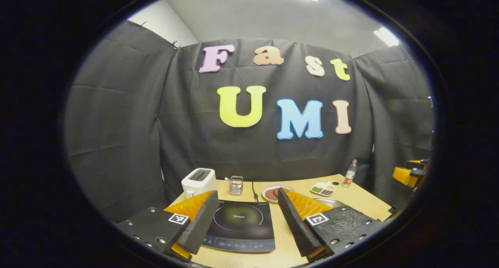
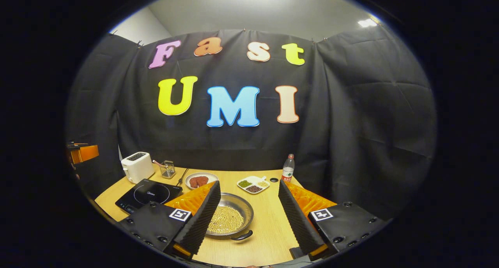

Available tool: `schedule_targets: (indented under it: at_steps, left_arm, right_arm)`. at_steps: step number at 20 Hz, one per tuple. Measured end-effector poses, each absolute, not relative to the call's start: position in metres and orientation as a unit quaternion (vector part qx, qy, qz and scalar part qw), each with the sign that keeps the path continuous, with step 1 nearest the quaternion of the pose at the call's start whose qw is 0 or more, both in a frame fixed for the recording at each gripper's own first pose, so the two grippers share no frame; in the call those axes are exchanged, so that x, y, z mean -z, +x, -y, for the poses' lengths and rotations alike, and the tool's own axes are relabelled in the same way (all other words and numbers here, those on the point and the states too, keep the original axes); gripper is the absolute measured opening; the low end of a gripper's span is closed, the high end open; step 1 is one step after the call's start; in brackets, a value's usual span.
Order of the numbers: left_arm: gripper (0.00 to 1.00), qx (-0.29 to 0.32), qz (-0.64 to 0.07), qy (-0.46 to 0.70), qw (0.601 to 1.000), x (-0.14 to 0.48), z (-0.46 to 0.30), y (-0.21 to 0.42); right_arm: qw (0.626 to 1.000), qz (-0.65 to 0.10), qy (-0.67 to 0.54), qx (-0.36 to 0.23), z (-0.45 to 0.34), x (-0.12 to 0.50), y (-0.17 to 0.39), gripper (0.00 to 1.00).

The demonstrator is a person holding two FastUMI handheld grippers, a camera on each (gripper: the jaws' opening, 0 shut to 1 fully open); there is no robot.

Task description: First push the handle of the pot to place it horizontally, then grasp the pot with both hands and set it on the induction cooktop.

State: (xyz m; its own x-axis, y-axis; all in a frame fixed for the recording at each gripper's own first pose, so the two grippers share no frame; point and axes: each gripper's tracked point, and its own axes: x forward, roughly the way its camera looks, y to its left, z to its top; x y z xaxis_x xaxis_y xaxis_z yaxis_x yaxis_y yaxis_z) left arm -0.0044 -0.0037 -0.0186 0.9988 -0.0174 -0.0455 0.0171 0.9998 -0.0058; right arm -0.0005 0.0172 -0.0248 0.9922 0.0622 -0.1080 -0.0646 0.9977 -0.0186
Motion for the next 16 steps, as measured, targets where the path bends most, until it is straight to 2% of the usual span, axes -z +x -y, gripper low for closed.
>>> schedule_targets:
  at_steps: [2,8,11,12,13,14,15,16]
  left_arm:
    - [0.93,0.008,-0.027,-0.002,1.0,0.023,0.002,-0.003]
    - [0.93,0.0,-0.034,-0.006,0.999,0.028,-0.007,-0.002]
    - [0.93,-0.006,-0.039,-0.004,0.999,0.032,-0.013,-0.004]
    - [0.89,-0.006,-0.041,-0.002,0.999,0.034,-0.015,-0.006]
    - [0.89,-0.006,-0.044,0.0,0.999,0.036,-0.016,-0.006]
    - [0.89,-0.006,-0.046,0.0,0.999,0.039,-0.016,-0.007]
    - [0.89,-0.004,-0.049,0.0,0.999,0.039,-0.016,-0.007]
    - [0.89,-0.002,-0.05,0.0,0.999,0.041,-0.016,-0.007]
  right_arm:
    - [0.996,-0.073,-0.016,-0.045,-0.025,0.033,0.003,0.93]
    - [0.986,-0.136,-0.034,-0.095,-0.055,0.061,0.015,0.95]
    - [0.979,-0.165,-0.045,-0.114,-0.066,0.077,0.019,0.91]
    - [0.976,-0.176,-0.048,-0.118,-0.069,0.082,0.021,0.81]
    - [0.973,-0.187,-0.051,-0.123,-0.071,0.09,0.021,0.78]
    - [0.971,-0.2,-0.056,-0.122,-0.072,0.096,0.022,0.61]
    - [0.968,-0.208,-0.059,-0.125,-0.074,0.102,0.023,0.51]
    - [0.966,-0.216,-0.058,-0.13,-0.077,0.106,0.024,0.36]
